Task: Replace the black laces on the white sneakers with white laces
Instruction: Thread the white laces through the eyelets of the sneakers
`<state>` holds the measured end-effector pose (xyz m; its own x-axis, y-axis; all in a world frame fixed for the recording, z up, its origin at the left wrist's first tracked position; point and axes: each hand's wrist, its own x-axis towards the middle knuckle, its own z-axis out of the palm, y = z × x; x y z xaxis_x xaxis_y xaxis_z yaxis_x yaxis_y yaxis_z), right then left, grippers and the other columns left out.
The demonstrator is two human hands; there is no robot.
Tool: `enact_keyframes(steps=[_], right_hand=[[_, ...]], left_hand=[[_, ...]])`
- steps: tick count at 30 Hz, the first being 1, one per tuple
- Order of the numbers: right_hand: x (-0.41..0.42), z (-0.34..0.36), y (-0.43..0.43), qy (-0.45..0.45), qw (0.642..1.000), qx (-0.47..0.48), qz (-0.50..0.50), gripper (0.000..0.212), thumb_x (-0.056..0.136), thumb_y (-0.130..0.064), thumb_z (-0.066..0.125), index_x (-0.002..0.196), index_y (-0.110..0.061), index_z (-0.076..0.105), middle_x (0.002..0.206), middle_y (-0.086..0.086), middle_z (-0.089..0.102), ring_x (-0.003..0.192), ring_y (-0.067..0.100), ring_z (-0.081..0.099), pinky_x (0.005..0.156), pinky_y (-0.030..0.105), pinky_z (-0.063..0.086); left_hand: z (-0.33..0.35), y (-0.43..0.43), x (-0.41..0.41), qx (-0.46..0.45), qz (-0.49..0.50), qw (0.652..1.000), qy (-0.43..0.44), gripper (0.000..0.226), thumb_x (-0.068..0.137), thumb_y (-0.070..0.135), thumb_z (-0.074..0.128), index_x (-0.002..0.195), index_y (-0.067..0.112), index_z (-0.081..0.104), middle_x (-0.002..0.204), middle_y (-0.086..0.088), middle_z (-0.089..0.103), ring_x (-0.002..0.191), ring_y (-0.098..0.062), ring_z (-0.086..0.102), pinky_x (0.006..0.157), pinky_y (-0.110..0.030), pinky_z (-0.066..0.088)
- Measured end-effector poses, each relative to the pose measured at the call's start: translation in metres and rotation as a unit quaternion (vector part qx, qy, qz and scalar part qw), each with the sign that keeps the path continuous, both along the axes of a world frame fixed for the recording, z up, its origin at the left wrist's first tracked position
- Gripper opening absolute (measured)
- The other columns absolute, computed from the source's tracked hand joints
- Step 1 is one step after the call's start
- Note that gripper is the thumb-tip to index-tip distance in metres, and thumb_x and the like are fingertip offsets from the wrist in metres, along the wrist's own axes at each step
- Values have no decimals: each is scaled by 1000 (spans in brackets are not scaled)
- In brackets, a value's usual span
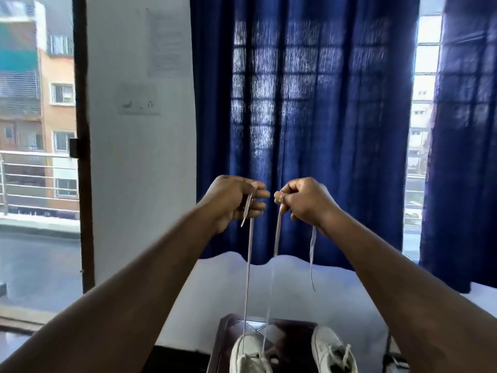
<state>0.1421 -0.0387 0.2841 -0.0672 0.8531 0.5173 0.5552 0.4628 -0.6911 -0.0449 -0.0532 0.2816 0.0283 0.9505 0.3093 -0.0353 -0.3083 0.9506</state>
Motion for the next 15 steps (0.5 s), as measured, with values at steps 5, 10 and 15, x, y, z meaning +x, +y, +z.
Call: enact_keyframes(steps=[5, 10, 15], right_hand=[[6, -21, -8, 19, 999, -30, -6, 16, 97, -21, 71, 85, -12, 76, 72, -1, 77, 60, 5, 68, 57, 20, 55], [14, -96, 0, 22, 994, -107, -12, 16, 97, -21, 69, 84, -14, 76, 74, -4, 78, 70, 19, 71, 70, 30, 61], [13, -191, 12, 14, 983, -184, -22, 8, 95, -13, 70, 89, -14, 76, 75, -4, 78, 64, 14, 71, 57, 25, 56]], left_hand=[[-27, -4, -5, -2, 64, 998, 29, 10, 95, 3, 65, 102, 2, 73, 97, -16, 79, 69, -27, 71, 65, -34, 63], [-113, 5, -6, -40, 115, 983, 134, 12, 95, 6, 67, 91, 8, 79, 86, -3, 79, 51, -12, 65, 48, -22, 53], [-218, 27, -12, -101, 129, 959, 230, 13, 87, 5, 70, 84, 14, 78, 71, 9, 70, 55, -8, 57, 58, -24, 47]])
